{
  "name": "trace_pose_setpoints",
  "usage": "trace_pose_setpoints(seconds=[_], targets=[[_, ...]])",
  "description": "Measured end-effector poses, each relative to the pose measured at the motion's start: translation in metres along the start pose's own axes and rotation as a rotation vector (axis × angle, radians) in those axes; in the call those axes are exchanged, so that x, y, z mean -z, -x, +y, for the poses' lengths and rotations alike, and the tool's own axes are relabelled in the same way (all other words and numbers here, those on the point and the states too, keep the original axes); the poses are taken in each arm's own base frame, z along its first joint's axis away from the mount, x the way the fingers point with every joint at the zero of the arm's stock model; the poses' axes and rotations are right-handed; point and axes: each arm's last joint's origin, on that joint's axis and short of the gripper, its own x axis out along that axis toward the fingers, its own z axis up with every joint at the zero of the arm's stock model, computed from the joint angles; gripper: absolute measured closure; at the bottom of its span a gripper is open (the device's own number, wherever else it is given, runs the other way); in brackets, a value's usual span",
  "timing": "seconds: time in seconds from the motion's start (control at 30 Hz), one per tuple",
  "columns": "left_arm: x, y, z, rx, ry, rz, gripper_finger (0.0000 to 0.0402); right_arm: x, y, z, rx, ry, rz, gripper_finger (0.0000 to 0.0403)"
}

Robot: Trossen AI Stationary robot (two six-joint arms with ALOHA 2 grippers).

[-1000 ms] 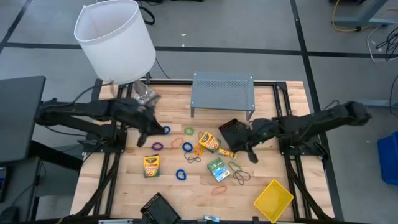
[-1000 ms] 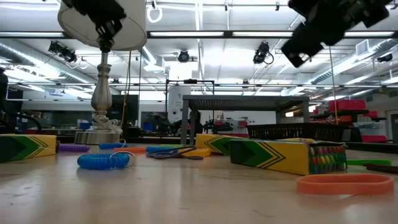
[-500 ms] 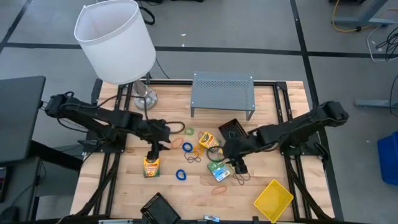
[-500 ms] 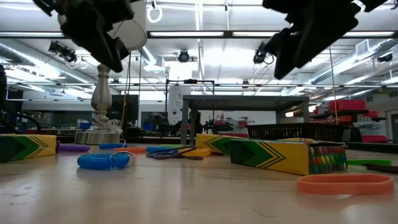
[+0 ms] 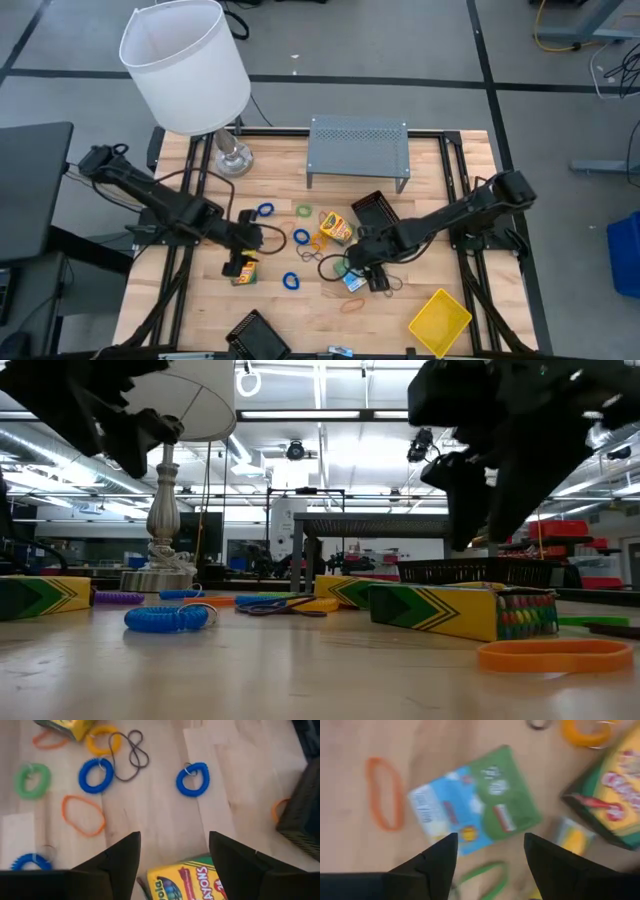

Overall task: Pick & Place Office Desk Supplies
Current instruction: Put the yellow crayon box into the top black bin

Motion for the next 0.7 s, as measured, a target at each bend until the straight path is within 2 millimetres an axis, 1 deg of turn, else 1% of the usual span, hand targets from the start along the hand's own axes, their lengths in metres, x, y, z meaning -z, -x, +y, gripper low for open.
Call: trace_pose_setpoints(seconds=[0.17, 0.33, 0.47, 0.6, 0.7], targets=[[0.002, 0.002, -0.009, -0.065, -0.02, -0.033, 0.0165, 0.001, -0.003, -0.015, 0.083, -0.05, 0.021, 0.0167], [0.002, 0.004, -0.017, -0.091, -0.013, -0.074, 0.0165, 0.002, -0.003, -0.026, 0.112, -0.07, 0.048, 0.0167], [-0.001, 0.005, -0.023, -0.108, -0.012, -0.127, 0.0166, -0.004, -0.003, -0.034, 0.149, -0.059, -0.013, 0.0167], [-0.002, 0.003, -0.027, -0.116, -0.015, -0.152, 0.0166, -0.012, -0.002, -0.054, 0.186, -0.096, -0.083, 0.0167], [-0.002, -0.001, -0.029, -0.119, -0.012, -0.144, 0.0167, -0.018, -0.001, -0.07, 0.159, -0.11, -0.132, 0.0167]])
